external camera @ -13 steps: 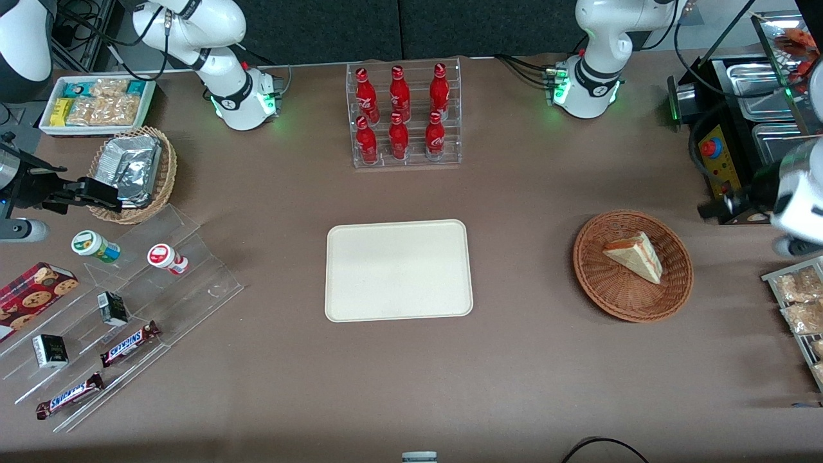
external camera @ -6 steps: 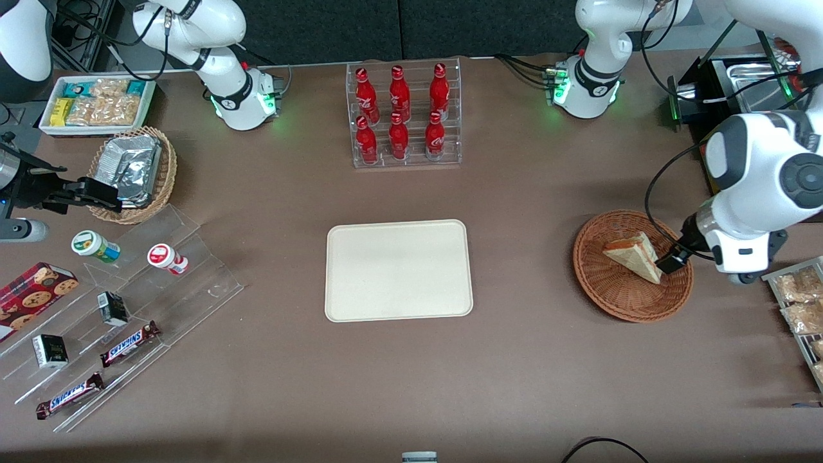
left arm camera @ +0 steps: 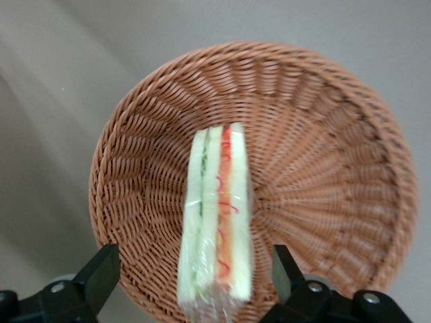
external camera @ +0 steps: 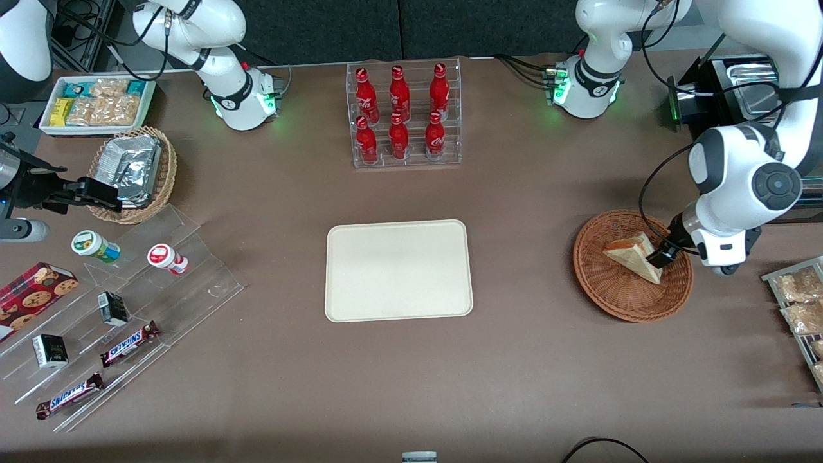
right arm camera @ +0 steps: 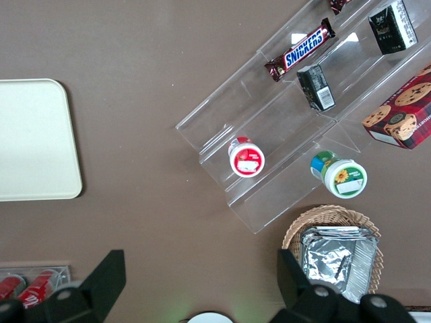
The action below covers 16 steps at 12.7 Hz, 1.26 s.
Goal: Place sandwich from basket to tray
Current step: 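Close the left gripper on the sandwich's upright edge, then lift the sandwich and carry it with the left gripper over the cream tray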
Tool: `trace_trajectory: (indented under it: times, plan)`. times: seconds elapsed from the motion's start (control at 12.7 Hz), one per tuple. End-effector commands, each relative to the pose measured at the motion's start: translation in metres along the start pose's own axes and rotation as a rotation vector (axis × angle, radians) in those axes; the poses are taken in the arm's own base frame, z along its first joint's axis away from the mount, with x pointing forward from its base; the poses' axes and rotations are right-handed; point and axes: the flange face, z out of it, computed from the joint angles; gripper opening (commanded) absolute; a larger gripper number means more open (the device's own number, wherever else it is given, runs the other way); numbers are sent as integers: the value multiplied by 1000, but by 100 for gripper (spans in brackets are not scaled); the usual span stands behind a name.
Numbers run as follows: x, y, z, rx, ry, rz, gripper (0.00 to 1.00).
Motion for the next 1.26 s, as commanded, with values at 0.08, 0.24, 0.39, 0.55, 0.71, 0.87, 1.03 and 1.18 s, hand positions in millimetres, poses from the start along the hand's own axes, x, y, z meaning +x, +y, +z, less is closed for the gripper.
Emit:
trace_trajectory:
  times: [0.08,0.24,0.39,0.55,0.71,0.87,1.03,1.18]
  plan:
    - [7,6,25,-56,-43,-77,100]
    - [8,9,38,-68,-54,-92,100]
    - [6,9,56,-56,-64,-89,100]
    - [5,10,68,-47,-72,-87,89]
    - [3,10,69,-41,-75,-84,9]
    - [4,11,61,-47,-70,-84,0]
    - [5,18,33,-70,-50,-75,0]
    - [6,34,-13,-37,-88,-50,0]
